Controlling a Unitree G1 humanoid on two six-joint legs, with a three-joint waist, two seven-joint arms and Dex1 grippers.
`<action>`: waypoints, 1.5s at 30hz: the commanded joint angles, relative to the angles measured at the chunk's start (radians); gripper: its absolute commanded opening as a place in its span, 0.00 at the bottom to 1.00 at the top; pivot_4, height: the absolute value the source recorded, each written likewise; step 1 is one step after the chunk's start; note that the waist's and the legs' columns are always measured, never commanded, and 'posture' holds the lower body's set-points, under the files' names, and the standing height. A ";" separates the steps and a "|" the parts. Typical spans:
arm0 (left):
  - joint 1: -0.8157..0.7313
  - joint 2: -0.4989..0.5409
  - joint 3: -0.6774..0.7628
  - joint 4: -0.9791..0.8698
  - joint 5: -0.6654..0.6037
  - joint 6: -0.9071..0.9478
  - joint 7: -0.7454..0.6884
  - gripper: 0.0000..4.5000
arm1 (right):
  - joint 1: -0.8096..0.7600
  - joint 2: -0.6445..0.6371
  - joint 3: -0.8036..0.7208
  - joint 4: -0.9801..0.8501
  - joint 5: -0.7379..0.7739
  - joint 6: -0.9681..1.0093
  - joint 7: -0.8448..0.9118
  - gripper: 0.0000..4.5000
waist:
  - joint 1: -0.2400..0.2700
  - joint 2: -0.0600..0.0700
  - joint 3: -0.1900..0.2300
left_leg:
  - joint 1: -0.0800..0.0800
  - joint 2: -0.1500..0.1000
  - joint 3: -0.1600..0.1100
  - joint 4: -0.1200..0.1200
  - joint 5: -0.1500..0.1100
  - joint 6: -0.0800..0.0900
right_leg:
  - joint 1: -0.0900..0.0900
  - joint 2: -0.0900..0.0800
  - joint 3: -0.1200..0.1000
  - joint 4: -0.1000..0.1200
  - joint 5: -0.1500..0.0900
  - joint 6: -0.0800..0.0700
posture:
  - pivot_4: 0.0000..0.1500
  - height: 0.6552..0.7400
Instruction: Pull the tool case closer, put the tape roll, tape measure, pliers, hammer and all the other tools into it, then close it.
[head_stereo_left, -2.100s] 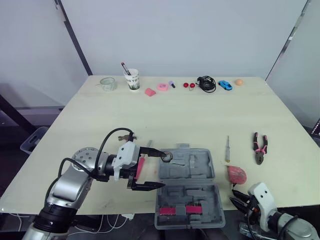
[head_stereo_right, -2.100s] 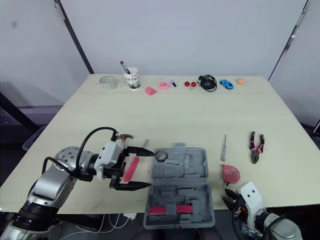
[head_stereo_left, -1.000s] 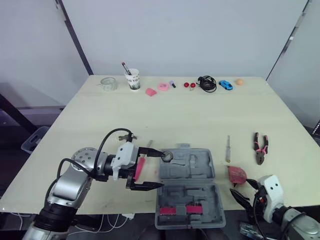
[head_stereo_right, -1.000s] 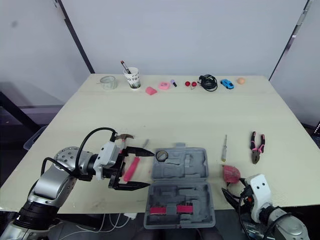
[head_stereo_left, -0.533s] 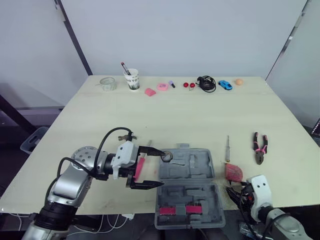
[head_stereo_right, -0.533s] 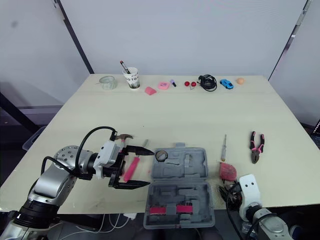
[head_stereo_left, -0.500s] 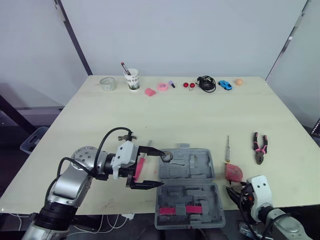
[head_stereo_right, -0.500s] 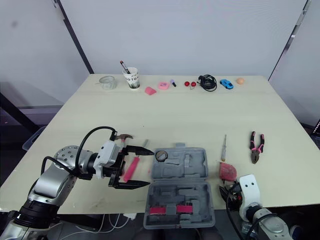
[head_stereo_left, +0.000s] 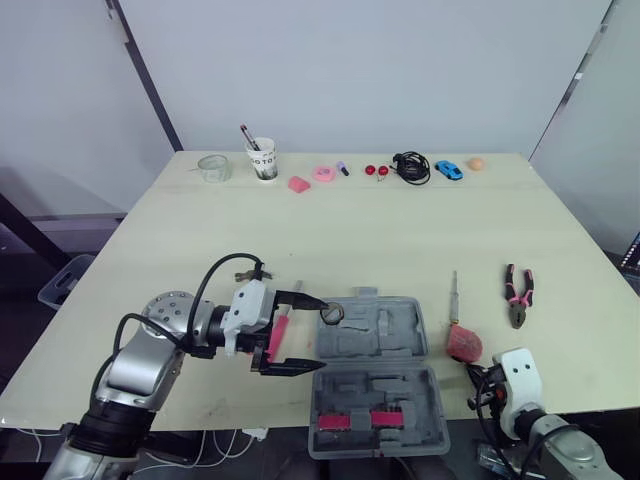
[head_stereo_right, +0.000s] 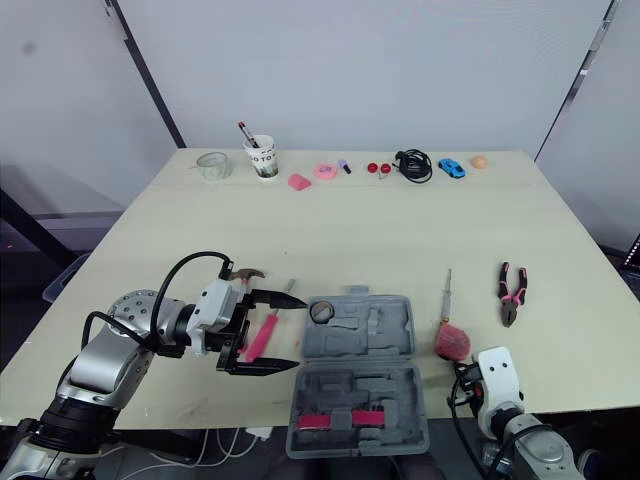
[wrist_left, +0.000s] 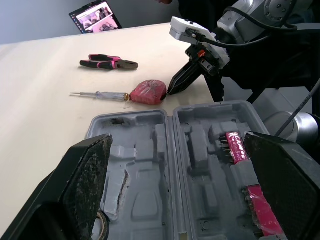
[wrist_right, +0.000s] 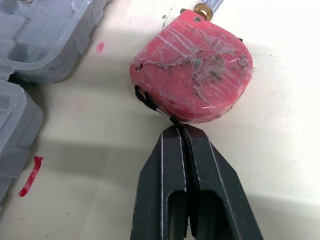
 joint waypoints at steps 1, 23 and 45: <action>-0.005 -0.001 0.000 0.001 0.002 -0.022 0.000 1.00 | 0.021 -0.017 0.001 0.006 0.000 -0.024 0.030 0.01 | 0.000 0.000 0.000 | 0.000 0.000 0.000 0.000 0.000 0.000 | 0.000 0.000 0.000 0.000 0.000 0.000 | 1.00 1.00; -0.019 -0.001 -0.025 -0.002 -0.003 -0.027 -0.017 1.00 | 0.207 -0.203 0.080 -0.090 0.016 -0.065 0.254 0.01 | 0.004 -0.002 -0.001 | 0.000 0.000 -0.001 0.000 0.000 0.000 | 0.000 0.000 -0.001 0.000 -0.001 0.002 | 1.00 1.00; -0.055 -0.002 -0.026 0.011 -0.032 -0.055 -0.087 1.00 | -0.051 -0.538 -0.135 0.167 0.111 -0.431 0.768 0.99 | 0.012 -0.002 0.001 | 0.000 -0.002 0.003 0.001 0.000 0.000 | 0.000 0.001 0.000 0.000 -0.001 0.002 | 1.00 1.00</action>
